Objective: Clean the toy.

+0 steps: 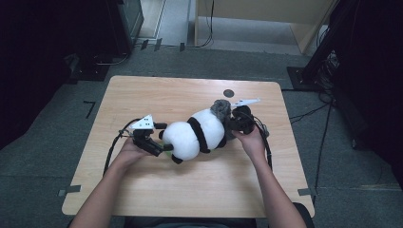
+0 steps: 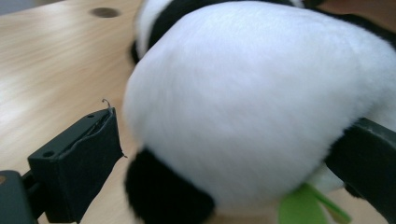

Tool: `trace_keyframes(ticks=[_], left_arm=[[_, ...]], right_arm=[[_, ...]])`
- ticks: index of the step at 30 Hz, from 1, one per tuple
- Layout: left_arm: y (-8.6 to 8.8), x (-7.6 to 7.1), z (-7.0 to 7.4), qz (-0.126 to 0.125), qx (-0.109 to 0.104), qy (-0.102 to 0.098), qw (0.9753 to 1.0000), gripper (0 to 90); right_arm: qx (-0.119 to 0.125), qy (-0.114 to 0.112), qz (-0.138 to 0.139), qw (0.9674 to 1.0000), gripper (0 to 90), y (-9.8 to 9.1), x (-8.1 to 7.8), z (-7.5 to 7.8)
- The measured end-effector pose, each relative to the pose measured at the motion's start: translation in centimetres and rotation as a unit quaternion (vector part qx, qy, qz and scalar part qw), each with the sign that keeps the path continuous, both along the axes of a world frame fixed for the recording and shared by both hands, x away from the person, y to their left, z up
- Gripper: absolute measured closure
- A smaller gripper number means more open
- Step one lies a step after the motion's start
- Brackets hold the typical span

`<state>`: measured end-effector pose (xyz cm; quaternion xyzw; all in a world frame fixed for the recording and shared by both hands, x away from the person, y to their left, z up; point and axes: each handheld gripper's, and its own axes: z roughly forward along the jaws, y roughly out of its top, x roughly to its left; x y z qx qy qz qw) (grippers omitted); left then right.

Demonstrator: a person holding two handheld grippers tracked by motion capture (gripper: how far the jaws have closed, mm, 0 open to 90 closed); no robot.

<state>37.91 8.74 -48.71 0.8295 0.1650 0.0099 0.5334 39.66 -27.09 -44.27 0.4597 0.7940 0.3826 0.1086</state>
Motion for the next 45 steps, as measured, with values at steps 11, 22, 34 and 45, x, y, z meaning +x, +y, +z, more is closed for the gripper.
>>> trace_keyframes(ticks=[11, 22, 34, 45], left_arm=[[-3.0, -1.8, 0.0, -0.071, 0.020, 0.001, 0.9973, 6.7], [-3.5, -3.0, 1.0, -0.063, 0.032, -0.014, 0.9974, 42.9], [-1.8, -2.4, 3.2, 0.036, -0.018, -0.022, 0.9989, 45.4], [-1.2, -1.5, 3.1, 0.128, -0.021, 0.027, 0.9912, 44.2]], right_arm=[[0.007, -0.019, -0.010, 0.9997, 81.2, 0.6, -0.4, 0.8], [0.008, -0.034, -0.029, 0.9990, 79.7, -0.6, -0.4, 1.4], [0.053, -0.046, -0.053, 0.9962, 78.6, -4.0, -1.1, 3.0], [0.080, -0.055, -0.015, 0.9952, 77.4, -2.5, -2.4, 4.7]])
